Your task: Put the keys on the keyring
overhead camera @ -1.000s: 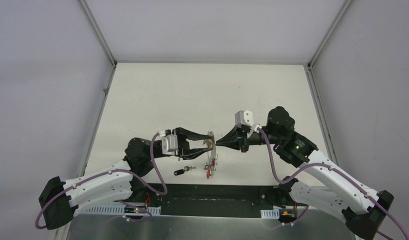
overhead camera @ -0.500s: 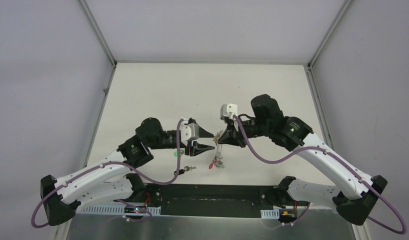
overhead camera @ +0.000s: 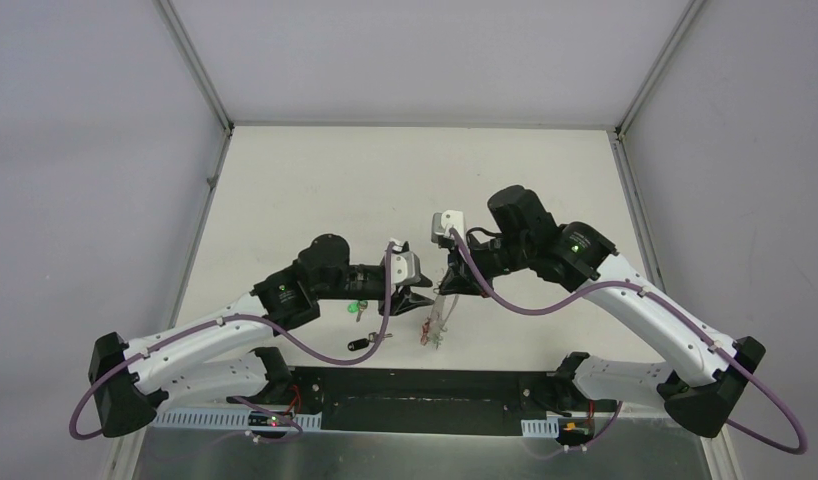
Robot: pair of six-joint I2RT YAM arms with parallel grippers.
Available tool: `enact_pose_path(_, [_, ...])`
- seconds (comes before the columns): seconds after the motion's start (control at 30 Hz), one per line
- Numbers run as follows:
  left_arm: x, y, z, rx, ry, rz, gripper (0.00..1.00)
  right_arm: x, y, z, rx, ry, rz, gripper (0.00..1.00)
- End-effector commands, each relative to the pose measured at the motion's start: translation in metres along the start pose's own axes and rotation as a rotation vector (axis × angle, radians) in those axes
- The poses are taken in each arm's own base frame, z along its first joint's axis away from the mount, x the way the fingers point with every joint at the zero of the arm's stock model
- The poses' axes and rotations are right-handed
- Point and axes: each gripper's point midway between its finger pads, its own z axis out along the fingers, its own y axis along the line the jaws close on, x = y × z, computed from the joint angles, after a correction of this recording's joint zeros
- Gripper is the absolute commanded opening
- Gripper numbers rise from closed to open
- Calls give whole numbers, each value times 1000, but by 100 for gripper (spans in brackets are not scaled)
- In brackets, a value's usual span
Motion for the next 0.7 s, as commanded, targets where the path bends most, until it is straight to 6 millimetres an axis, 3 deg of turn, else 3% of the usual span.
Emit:
enact_pose_path(0.0, [-25, 5, 4, -20, -55, 53, 36, -25, 7, -2, -33, -100, -63, 0])
enact_pose_path(0.2, [-29, 3, 8, -3, -78, 78, 20, -25, 6, 1, -39, -102, -61, 0])
enact_pose_path(0.6, [-42, 4, 3, -17, -140, 108, 22, -21, 6, 3, -44, -96, -56, 0])
enact_pose_path(0.67, [-42, 4, 2, -22, -142, 110, 17, -21, 6, 3, -44, -98, -57, 0])
